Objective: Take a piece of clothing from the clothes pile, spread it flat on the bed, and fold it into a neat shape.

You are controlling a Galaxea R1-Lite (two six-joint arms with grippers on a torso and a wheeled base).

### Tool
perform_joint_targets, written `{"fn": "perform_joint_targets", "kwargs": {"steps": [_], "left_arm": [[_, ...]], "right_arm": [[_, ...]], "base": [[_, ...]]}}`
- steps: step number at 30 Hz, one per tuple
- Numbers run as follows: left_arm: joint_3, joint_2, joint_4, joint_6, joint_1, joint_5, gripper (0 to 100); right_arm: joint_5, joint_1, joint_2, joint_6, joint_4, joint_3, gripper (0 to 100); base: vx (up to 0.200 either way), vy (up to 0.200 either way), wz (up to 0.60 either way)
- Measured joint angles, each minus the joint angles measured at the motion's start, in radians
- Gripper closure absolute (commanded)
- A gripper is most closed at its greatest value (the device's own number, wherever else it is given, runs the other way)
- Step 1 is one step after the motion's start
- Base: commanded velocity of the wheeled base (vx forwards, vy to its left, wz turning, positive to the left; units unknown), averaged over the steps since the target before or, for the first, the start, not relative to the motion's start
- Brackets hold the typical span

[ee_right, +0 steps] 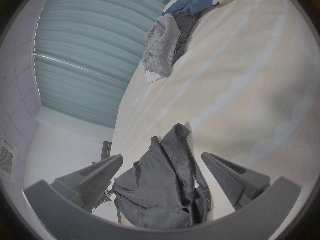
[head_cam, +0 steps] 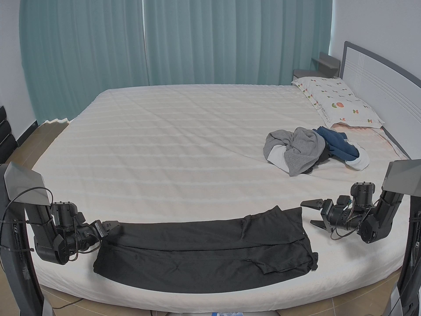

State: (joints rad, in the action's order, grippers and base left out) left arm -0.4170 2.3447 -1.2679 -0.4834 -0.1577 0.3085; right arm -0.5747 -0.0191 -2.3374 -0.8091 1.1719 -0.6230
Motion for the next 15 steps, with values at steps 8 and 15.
{"fn": "perform_joint_targets", "kwargs": {"steps": [8, 15], "left_arm": [[0.039, -0.013, 0.009, 0.067, 0.029, 0.003, 0], [0.069, -0.013, 0.003, 0.135, 0.048, -0.002, 0]], "right_arm": [[-0.001, -0.003, -0.003, -0.001, 0.002, 0.001, 0], [-0.001, -0.001, -0.003, -0.001, 0.004, 0.002, 0]], "base": [[0.0, 0.0, 0.0], [0.0, 0.0, 0.0]]}}
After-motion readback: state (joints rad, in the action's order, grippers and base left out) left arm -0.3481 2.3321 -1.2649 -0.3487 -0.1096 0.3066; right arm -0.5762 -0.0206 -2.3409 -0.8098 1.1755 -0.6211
